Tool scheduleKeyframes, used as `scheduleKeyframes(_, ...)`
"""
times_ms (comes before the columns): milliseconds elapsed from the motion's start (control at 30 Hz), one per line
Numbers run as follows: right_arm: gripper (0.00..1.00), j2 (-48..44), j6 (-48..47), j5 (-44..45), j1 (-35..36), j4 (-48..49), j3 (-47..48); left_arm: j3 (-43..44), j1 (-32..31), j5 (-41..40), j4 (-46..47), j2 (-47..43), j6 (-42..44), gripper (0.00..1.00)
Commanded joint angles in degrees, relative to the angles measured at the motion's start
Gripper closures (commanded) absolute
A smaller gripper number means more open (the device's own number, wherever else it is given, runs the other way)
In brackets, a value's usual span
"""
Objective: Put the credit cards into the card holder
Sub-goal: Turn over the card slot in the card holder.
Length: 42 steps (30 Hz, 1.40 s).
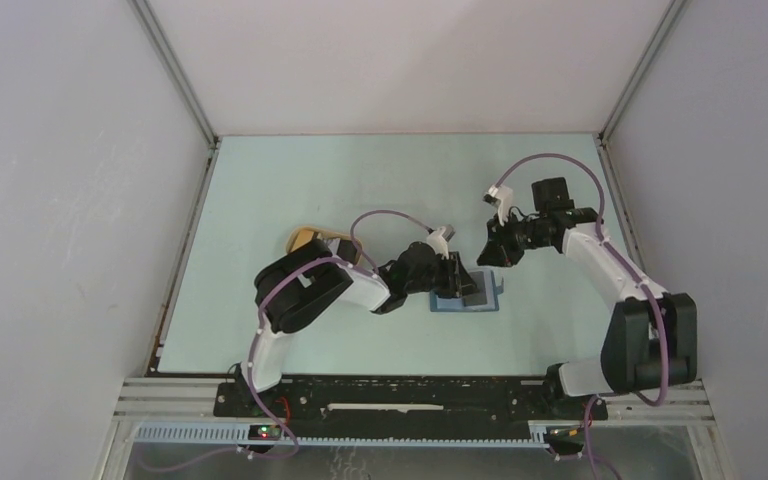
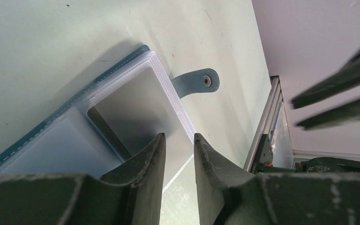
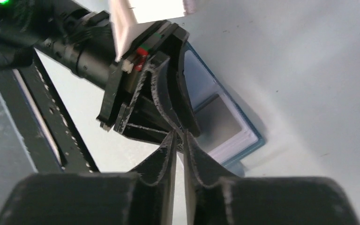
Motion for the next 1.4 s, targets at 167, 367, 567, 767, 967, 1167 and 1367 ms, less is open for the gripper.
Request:
scheduleKeyframes(167,0.95,12.47,10.96,3.51,-0.65,1.56,3.67,-0.57,0.35,-0.85,-2.2,-4.66,4.04,0.67)
scheduleKeyframes(367,0.96,19.08,10.4,8.48,0.5,-0.33,5.26,-3.48,0.36,-1.41,-0.67,-8.12,4.9,0.67)
scheduleKeyframes(567,0.96,23.23,8.95,12.85,0.58,-2.64,6.93,-7.91,1.14,-5.12,-2.76,-12.31,7.63,0.68)
scheduleKeyframes(767,0.95,23.48,7.71,14.25,0.74,-3.36,7.22,-8.29,2.29,-6.21,-4.27,-10.07,8.81,0.69)
scheduleKeyframes(967,0.95,23.71,6.85,13.28,1.09,-4.11,7.54,-5.81,2.65,-9.48,-13.35,-7.65,9.76,0.71)
scheduleKeyframes(1167,0.95,24.12,6.84,13.38,1.39,-4.55,7.89,-4.64,3.35,-8.86,-16.99,-6.21,9.35,0.74)
scheduleKeyframes(1367,0.92,22.61,4.9,9.61,1.27,-6.09,8.49,-6.44,3.17,-7.83,-15.23,-11.31,11.01,0.74)
